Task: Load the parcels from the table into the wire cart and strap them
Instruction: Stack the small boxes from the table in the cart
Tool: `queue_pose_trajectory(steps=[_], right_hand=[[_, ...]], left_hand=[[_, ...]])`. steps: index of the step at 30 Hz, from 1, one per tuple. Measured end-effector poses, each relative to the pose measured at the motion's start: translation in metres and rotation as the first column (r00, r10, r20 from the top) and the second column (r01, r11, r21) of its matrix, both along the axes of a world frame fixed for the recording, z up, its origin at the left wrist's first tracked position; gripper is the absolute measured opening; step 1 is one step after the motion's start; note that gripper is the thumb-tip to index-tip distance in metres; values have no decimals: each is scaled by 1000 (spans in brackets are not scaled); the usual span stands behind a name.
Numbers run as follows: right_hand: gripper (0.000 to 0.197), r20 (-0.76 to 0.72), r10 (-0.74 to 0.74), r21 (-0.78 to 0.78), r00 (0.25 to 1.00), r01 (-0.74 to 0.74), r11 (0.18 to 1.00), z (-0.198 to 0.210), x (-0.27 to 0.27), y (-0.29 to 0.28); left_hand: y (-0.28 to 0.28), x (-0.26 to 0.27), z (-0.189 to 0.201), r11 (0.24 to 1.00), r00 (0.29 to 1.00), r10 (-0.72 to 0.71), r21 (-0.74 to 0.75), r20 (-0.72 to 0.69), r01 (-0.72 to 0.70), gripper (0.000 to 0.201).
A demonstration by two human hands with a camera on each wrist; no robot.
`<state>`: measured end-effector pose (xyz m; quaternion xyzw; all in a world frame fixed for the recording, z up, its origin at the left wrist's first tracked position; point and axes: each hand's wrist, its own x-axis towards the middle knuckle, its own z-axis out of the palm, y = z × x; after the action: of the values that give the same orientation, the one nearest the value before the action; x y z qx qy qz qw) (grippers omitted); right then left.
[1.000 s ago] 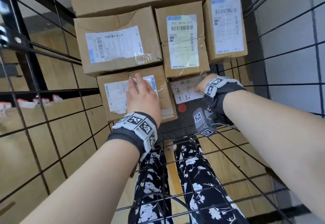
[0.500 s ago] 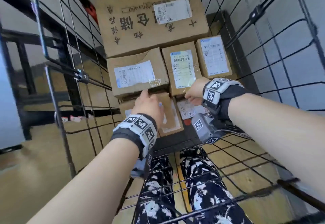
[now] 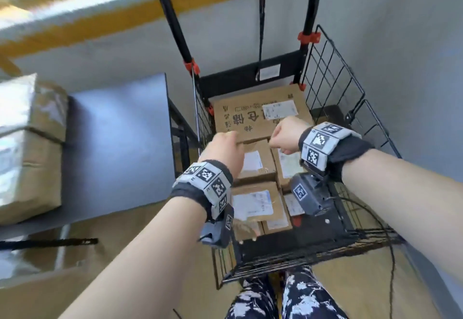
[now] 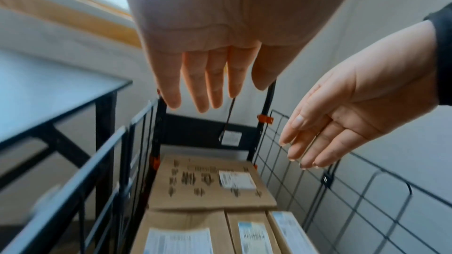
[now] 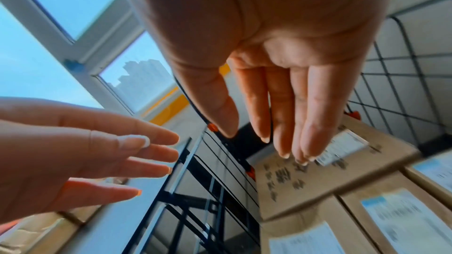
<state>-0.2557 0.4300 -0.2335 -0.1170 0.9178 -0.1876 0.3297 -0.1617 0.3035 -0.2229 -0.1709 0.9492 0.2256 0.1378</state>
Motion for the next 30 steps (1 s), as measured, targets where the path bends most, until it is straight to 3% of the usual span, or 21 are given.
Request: queue_pose_trajectory(steps=[6,12,17,23,30], right_hand=[[26,-224,169,-37,960,-182,983,85,15,-23],[29,-351,352,-17,868,-381,924,146,46,-37],[30,-398,446,-22,802,-495,869,189,77,-70],[37,-442,524,-43,727,-601,798,215,138,-154],[37,-390,545,-108,742,-625,773,214,222,-275]], left_hand=[[-20,21,84,992,985,82,-82,-153,-96,34],[-37,63,133,966,967,159,-171,-198,-194,34],[-75,111,158,931,942,255,-210,-218,-300,34],[-149,189,170,873,876,395,-182,-277,-452,31],[-257,277,166,851,854,440,-174,-278,-495,30]])
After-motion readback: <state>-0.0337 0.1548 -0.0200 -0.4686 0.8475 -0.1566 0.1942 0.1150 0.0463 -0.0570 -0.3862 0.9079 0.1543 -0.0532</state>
